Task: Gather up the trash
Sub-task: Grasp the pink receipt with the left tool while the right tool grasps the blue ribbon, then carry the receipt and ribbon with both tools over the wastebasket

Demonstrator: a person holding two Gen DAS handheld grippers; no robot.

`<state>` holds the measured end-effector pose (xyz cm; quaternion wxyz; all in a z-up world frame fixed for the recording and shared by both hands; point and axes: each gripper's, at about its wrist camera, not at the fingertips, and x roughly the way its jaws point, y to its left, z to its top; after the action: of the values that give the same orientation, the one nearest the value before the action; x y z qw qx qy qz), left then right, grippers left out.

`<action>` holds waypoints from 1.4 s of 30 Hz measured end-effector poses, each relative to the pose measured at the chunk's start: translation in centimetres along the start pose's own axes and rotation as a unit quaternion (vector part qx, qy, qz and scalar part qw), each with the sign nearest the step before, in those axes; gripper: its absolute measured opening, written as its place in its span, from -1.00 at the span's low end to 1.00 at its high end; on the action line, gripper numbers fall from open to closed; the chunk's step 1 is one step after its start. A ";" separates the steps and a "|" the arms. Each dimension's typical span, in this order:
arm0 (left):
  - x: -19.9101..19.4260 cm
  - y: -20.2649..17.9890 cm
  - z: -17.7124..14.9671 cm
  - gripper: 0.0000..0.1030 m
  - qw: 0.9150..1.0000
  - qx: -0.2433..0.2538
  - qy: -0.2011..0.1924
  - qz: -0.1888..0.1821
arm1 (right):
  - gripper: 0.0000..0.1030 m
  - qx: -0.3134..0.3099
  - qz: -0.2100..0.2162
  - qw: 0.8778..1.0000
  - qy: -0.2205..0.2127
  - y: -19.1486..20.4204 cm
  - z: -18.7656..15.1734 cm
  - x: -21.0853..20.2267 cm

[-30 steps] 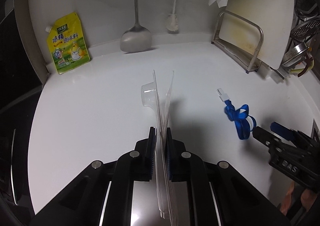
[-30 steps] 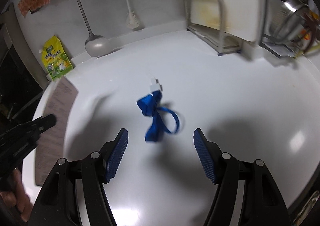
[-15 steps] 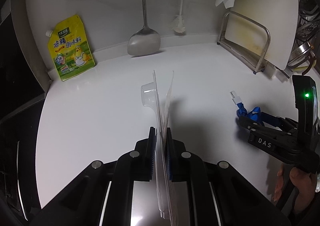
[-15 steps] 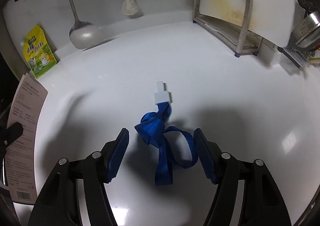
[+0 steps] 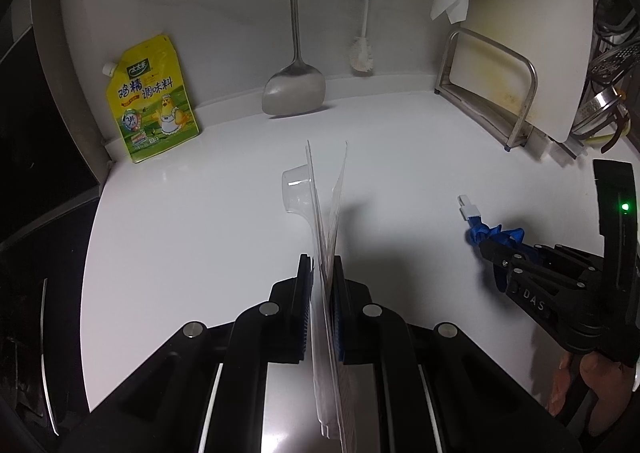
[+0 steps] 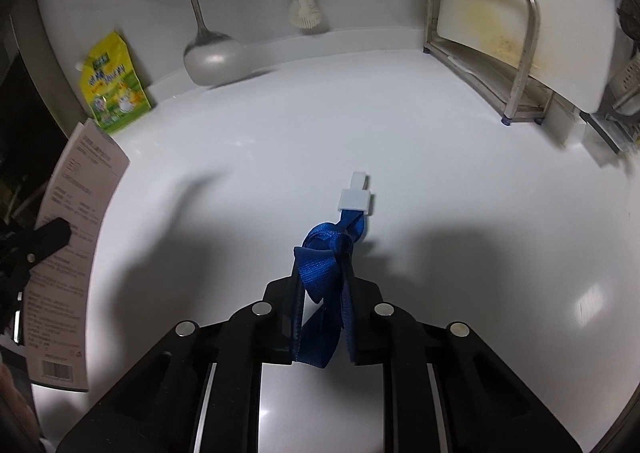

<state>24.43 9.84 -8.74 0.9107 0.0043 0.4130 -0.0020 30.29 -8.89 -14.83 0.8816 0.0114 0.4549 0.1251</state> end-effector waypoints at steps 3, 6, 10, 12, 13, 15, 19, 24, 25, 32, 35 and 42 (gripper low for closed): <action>-0.9 -0.2 -0.4 -0.80 1.000 -0.001 -0.002 0.000 | -0.69 0.009 0.007 1.000 -0.006 -0.1 -0.8 -1.6; -2.0 -0.6 -1.0 -0.80 1.000 -0.001 -0.004 -0.001 | -0.69 0.012 0.009 1.000 -0.009 -0.1 -1.9 -3.4; -3.3 -1.1 -2.0 -0.80 1.000 0.000 0.000 -0.003 | -0.69 0.017 0.013 1.000 -0.012 -0.1 -3.4 -5.6; -3.9 -1.3 -2.5 -0.80 1.000 -0.002 0.005 -0.005 | -0.69 0.020 0.015 1.000 -0.014 -0.2 -4.1 -6.7; -4.3 -1.4 -2.8 -0.80 1.000 -0.002 0.006 -0.005 | -0.69 0.021 0.017 1.000 -0.016 -0.1 -4.5 -7.4; -5.0 -1.5 -3.3 -0.80 1.000 -0.001 0.006 -0.004 | -0.69 0.022 0.018 0.999 -0.020 0.0 -5.0 -8.4; -6.6 -1.7 -3.9 -0.80 1.000 0.001 0.003 -0.003 | -0.69 0.027 0.022 0.999 -0.025 0.2 -6.0 -10.3; -8.6 -2.2 -4.4 -0.80 1.000 0.002 -0.005 -0.005 | -0.69 0.024 0.023 0.999 -0.031 0.9 -7.1 -12.6; -9.0 -2.2 -4.4 -0.80 1.000 0.002 -0.006 -0.006 | -0.69 0.023 0.023 0.999 -0.033 1.0 -7.3 -13.2; -11.7 -3.2 -5.6 -0.80 1.000 0.009 -0.016 -0.009 | -0.69 0.021 0.023 0.999 -0.045 1.3 -8.7 -16.5; -12.8 -3.7 -6.3 -0.80 1.000 0.012 -0.019 -0.009 | -0.69 0.019 0.023 0.998 -0.049 1.4 -9.7 -17.9; -15.3 -5.1 -8.0 -0.80 1.000 0.018 -0.023 -0.011 | -0.69 0.017 0.028 0.998 -0.054 1.0 -12.2 -20.8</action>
<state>8.28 4.82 -2.55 0.9199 0.0164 0.3914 -0.0192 8.75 -13.83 -5.20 0.9009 0.0454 0.4079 0.1410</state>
